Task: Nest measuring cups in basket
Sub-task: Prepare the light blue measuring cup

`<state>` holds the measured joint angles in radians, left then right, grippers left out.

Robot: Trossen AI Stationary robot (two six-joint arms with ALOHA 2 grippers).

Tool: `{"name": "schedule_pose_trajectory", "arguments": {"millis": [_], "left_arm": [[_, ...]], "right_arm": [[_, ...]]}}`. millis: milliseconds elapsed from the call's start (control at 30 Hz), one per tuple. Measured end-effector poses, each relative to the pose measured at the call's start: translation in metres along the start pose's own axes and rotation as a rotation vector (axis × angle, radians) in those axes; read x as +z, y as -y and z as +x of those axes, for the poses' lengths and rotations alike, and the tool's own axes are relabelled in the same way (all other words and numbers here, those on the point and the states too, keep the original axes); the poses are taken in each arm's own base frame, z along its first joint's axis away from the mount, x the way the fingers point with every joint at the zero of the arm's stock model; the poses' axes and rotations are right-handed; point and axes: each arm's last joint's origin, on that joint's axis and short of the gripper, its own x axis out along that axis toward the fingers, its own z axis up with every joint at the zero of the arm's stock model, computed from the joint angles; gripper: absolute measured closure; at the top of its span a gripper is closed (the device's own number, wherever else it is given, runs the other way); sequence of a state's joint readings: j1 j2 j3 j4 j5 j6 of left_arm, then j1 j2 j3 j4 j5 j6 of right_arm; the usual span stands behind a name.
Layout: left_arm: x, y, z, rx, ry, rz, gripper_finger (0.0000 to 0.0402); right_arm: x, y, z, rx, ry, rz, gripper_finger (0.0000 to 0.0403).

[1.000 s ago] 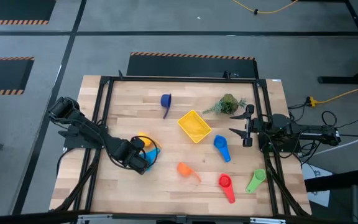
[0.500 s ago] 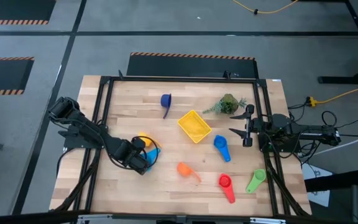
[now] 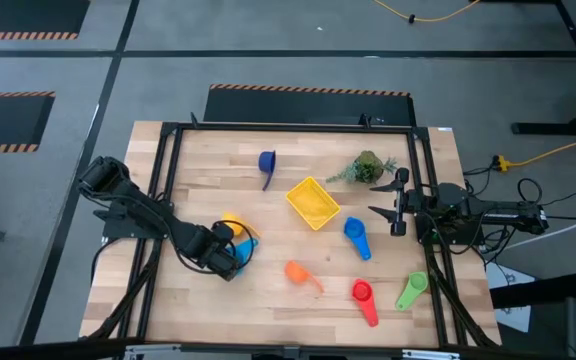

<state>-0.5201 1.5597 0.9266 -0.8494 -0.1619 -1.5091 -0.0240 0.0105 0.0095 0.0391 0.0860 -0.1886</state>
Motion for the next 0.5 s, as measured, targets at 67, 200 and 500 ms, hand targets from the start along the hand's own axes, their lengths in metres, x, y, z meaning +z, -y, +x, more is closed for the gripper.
{"name": "schedule_pose_trajectory", "arguments": {"millis": [67,200,500], "left_arm": [[-0.0002,-0.0009,0.0009,0.005,0.0,0.013,0.0327],[-0.0002,-0.001,0.0009,0.005,0.0,0.069,0.0342],[0.0074,-0.0008,0.0015,0.002,0.004,0.357,0.0387]], "right_arm": [[0.0,0.0,0.0,0.0,0.0,0.0,0.0155],[0.0001,0.0,0.0,0.0,0.0,0.0,0.0155],[0.0,0.0,0.0,0.0,0.0,0.0,0.0155]]}}
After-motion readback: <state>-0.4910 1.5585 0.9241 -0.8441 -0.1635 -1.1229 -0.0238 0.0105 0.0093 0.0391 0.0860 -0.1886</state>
